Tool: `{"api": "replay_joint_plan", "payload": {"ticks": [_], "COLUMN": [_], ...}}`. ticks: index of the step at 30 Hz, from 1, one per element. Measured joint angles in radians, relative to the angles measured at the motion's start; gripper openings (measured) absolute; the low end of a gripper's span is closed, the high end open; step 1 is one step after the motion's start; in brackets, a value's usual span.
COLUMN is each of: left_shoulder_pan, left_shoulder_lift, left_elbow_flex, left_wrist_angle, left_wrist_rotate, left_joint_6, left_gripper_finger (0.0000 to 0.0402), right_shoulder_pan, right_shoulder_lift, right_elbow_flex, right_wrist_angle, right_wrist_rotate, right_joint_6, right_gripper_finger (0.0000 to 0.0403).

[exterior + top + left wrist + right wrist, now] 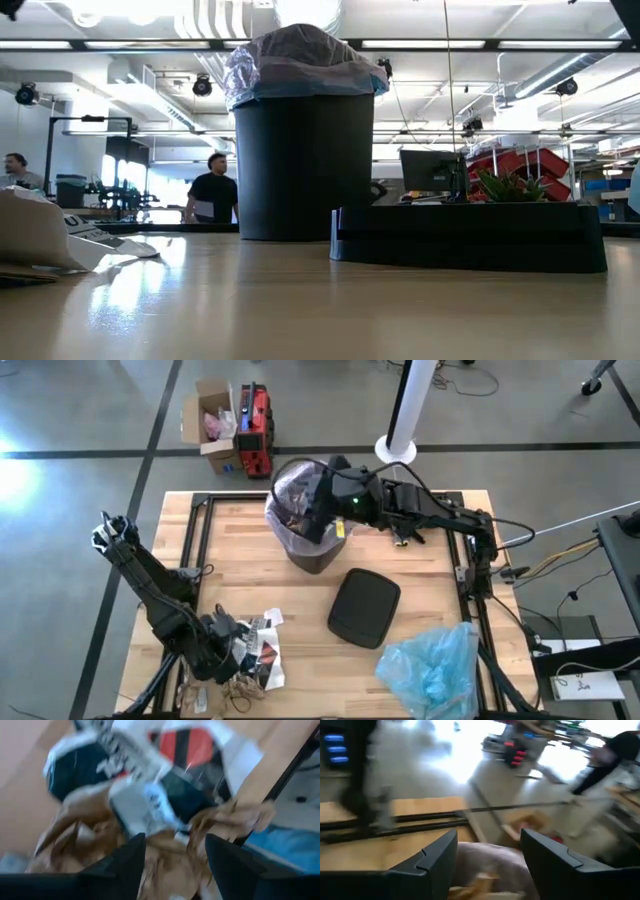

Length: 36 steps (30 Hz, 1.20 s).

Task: Place trash/remove bag and relplace
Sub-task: Put the brown napkin into the black trash bin

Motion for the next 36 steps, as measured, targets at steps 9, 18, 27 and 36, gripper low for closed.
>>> {"api": "replay_joint_plan", "payload": {"ticks": [9,18,27,36], "left_shoulder_pan": [0.007,0.01,0.011,0.011], "left_shoulder_lift": [-0.001,-0.001,-0.001,-0.026], "left_elbow_flex": [0.0,0.0,0.0,0.0], "left_wrist_angle": [-0.013,0.018,-0.056,-0.173], "left_wrist_rotate": [0.012,0.011,0.01,0.012], "left_joint_6": [-0.005,-0.077,0.04,0.133], "left_gripper_finger": [0.0208,0.0197,0.0193,0.021], "right_shoulder_pan": [-0.079,-0.243,-0.268,-0.142], "right_shoulder_lift": [0.065,0.177,0.1,-0.023], "right_elbow_flex": [0.0,-0.002,-0.002,0.0], "right_wrist_angle": [-0.01,-0.297,-0.458,-0.298], "right_wrist_rotate": [-0.13,-0.434,-0.322,-0.304], "right_joint_6": [0.252,0.444,0.469,0.359], "right_gripper_finger": [0.0151,0.0067,0.0003,0.0007]}}
